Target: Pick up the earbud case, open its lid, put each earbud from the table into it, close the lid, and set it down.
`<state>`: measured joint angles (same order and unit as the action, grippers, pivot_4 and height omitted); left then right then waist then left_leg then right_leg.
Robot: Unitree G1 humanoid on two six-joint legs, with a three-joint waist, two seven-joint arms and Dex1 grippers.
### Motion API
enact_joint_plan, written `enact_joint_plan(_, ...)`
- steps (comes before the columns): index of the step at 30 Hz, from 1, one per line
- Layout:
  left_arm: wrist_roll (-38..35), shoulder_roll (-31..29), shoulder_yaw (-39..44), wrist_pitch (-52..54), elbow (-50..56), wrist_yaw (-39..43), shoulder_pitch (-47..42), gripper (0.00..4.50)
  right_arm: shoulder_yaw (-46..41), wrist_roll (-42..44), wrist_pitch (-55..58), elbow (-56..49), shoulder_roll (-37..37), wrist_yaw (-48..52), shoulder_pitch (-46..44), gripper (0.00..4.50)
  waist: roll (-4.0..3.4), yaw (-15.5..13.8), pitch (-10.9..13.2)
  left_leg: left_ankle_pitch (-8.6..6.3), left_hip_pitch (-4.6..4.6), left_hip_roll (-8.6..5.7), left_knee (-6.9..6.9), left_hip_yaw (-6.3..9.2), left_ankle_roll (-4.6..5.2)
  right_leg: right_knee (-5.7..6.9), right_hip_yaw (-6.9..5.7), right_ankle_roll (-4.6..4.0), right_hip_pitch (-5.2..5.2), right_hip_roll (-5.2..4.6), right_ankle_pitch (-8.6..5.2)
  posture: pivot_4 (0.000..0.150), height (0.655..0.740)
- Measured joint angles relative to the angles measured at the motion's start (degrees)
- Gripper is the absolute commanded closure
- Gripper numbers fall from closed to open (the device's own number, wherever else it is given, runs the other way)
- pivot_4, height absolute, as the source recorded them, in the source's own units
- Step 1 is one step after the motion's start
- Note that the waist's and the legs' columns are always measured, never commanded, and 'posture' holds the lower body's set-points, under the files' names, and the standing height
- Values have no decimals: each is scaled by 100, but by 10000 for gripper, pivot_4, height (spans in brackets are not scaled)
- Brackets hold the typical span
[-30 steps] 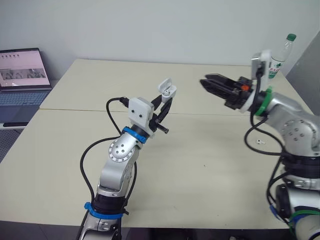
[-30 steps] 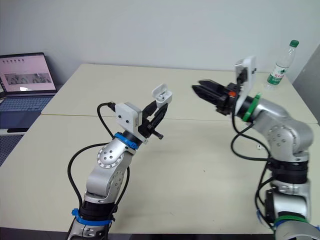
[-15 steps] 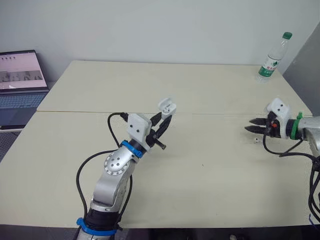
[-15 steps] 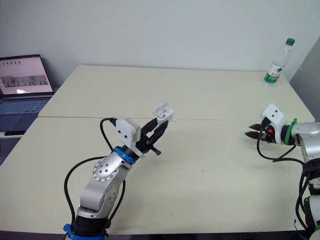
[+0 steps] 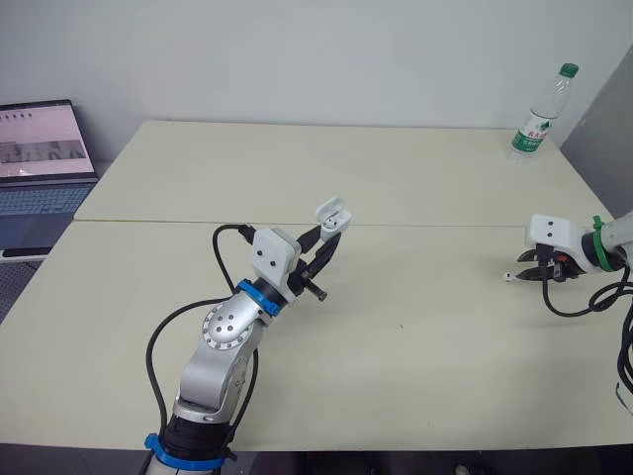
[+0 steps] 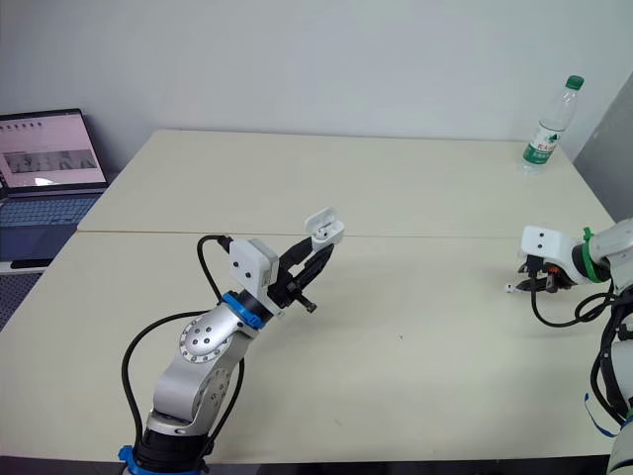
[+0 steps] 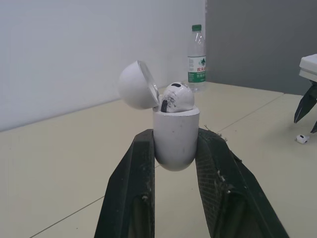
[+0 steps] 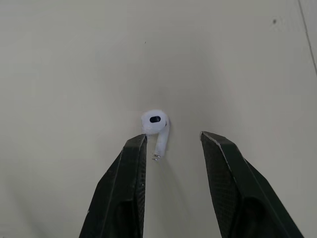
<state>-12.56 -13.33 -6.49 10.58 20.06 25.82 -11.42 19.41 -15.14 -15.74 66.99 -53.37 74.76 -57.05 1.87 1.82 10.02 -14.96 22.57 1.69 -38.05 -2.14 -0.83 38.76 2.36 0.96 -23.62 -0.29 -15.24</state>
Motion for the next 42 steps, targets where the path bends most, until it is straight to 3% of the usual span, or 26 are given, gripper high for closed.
enact_joint_plan(19,45,-20,-7,5,2,-47,76,37054,30,-614,-142,429,392,-300,-225,27670,-1,-3,0,0,-19,-1,-2,-2,0,8,1,0,15,-3,0,1500,7400)
enact_joint_plan(25,46,-18,-7,5,2,-79,75,37054,17,-614,-134,475,435,-302,-244,40639,0,-1,0,0,-26,-1,-3,-2,0,9,2,0,22,-2,0,1500,7400)
enact_joint_plan(33,46,-20,-16,5,2,-128,74,37054,-19,-596,-127,495,410,-144,-244,40625,-1,-2,0,0,-29,-2,-3,-2,0,10,2,0,24,-3,0,1500,7400)
enact_joint_plan(38,48,-1,-49,5,12,-149,92,37054,-41,-472,-227,265,-184,784,-66,40625,-11,-38,5,-1,-24,-7,-1,3,0,6,-5,0,24,-10,0,1500,7400)
enact_joint_plan(42,118,147,-111,-37,27,-232,146,37054,-262,-195,-477,-443,-1033,1194,908,40625,-11,-80,5,-2,-23,-7,0,5,2,-8,-9,0,32,-15,0,1500,7400)
